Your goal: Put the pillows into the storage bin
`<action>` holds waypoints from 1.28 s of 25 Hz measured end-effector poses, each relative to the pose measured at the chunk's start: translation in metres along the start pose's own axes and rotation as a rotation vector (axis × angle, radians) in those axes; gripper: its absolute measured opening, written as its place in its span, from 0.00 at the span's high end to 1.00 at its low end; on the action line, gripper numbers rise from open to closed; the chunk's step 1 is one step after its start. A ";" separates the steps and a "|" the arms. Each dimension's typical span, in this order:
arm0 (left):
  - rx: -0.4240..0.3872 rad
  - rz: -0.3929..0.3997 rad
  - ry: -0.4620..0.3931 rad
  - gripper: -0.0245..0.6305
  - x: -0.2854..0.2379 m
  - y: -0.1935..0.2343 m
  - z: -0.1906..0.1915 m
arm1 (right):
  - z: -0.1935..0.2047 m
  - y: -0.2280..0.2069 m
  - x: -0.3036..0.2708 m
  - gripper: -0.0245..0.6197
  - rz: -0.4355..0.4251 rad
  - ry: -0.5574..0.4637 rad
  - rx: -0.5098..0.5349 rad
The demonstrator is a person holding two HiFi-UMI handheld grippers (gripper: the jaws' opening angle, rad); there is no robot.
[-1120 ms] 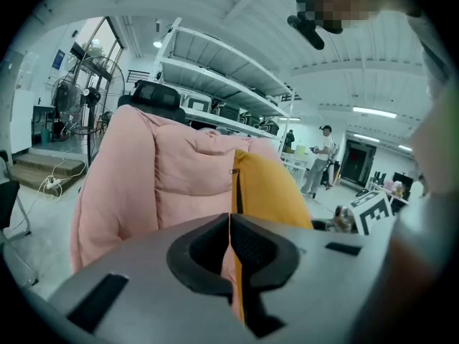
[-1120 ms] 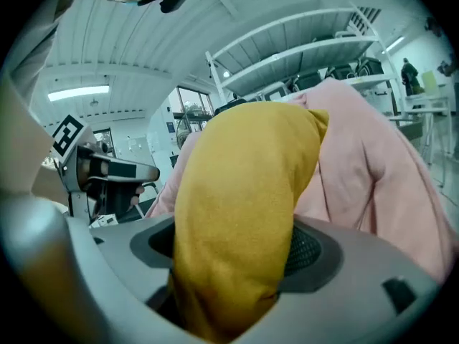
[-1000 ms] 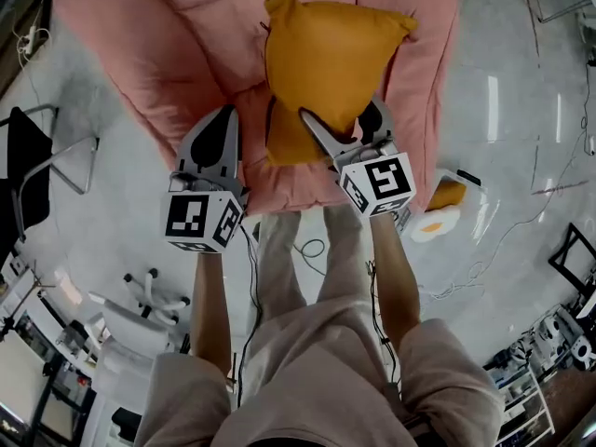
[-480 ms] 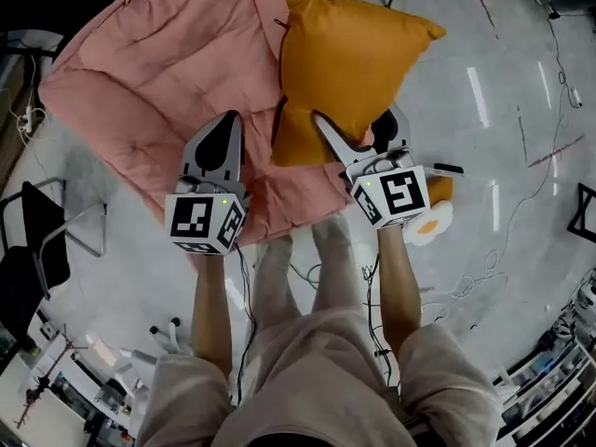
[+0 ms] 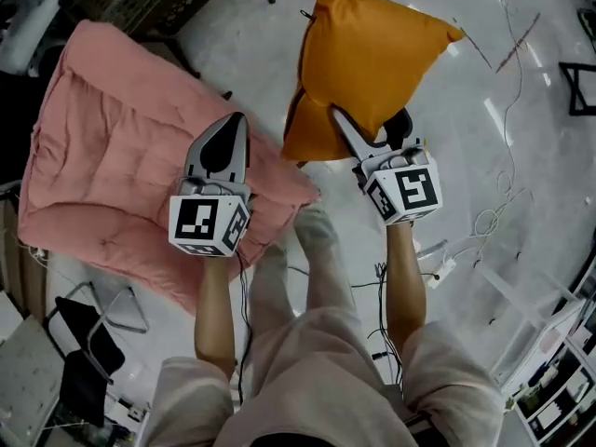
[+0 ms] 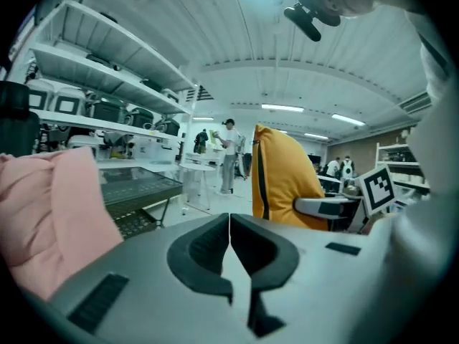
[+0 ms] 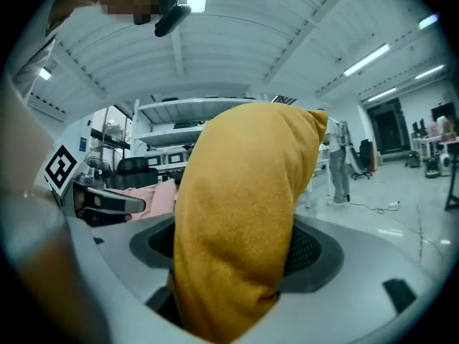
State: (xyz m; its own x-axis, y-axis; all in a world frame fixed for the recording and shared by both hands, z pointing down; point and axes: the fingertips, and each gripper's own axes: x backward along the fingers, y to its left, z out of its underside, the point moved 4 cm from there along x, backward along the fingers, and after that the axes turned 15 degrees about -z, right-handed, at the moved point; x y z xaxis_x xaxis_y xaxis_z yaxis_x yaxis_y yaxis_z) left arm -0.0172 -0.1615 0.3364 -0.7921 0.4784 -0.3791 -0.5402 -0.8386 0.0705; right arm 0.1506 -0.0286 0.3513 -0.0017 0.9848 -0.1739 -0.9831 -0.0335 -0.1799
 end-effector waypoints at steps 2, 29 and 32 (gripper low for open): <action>-0.030 0.083 0.009 0.94 -0.021 -0.049 -0.002 | 0.004 -0.036 0.046 0.36 0.098 -0.002 -0.021; -0.179 0.574 0.246 0.94 -0.093 -0.342 0.133 | 0.352 -0.211 0.334 0.34 0.746 0.142 -0.698; -0.175 0.577 0.275 0.94 -0.092 -0.340 0.149 | 0.392 -0.227 0.326 0.33 0.750 0.154 -0.790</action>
State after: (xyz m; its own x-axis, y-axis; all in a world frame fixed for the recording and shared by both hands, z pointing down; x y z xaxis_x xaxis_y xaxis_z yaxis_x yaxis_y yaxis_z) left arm 0.1973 0.1181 0.4846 -0.8268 -0.1251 -0.5485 0.0222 -0.9815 0.1904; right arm 0.3011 0.3666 0.7151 -0.4727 0.6387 -0.6071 -0.3480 -0.7683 -0.5373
